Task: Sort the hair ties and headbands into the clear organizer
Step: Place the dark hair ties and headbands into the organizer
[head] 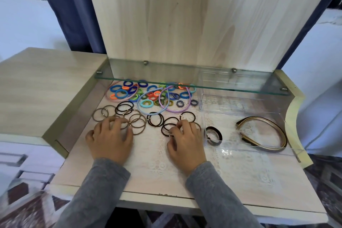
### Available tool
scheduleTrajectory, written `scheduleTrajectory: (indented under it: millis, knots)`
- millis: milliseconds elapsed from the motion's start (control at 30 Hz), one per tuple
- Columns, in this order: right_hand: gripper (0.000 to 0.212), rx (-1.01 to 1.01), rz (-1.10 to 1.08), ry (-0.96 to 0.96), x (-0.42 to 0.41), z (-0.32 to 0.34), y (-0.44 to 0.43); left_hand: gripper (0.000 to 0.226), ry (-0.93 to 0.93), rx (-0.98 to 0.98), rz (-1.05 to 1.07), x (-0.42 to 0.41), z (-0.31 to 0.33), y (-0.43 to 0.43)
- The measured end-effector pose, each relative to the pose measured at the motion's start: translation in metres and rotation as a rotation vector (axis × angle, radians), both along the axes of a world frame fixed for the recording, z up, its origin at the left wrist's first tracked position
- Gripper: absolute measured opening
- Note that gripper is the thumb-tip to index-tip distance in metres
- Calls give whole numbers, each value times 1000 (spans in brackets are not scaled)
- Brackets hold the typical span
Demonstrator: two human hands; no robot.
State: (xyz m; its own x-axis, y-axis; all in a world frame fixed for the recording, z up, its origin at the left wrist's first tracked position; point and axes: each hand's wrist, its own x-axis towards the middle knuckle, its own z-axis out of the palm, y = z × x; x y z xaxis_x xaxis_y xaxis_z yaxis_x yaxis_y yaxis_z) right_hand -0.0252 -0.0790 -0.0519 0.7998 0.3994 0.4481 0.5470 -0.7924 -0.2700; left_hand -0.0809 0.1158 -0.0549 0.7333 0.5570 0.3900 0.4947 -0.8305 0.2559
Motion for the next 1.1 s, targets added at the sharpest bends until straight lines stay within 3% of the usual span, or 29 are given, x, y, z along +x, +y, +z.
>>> scheduleTrajectory:
  millis: [167, 400, 567, 833, 1000, 1100]
  knots:
    - [12, 65, -22, 39, 4, -5, -2, 15, 18, -75, 36, 5, 3, -1]
    - [6, 118, 12, 20, 4, -6, -2, 26, 113, -73, 87, 5, 7, -3]
    - [4, 195, 194, 51, -5, -2, 1, 22, 157, -116, 106, 6, 14, -1]
    - [5, 96, 354, 70, -12, -3, 2, 22, 244, -121, 105, 9, 24, -2]
    - [13, 298, 266, 186, -4, -4, -1, 14, 210, -137, 92, 11, 24, -5]
    - [16, 283, 175, 174, 4, -8, -3, 13, 168, -133, 72, 12, 20, -6]
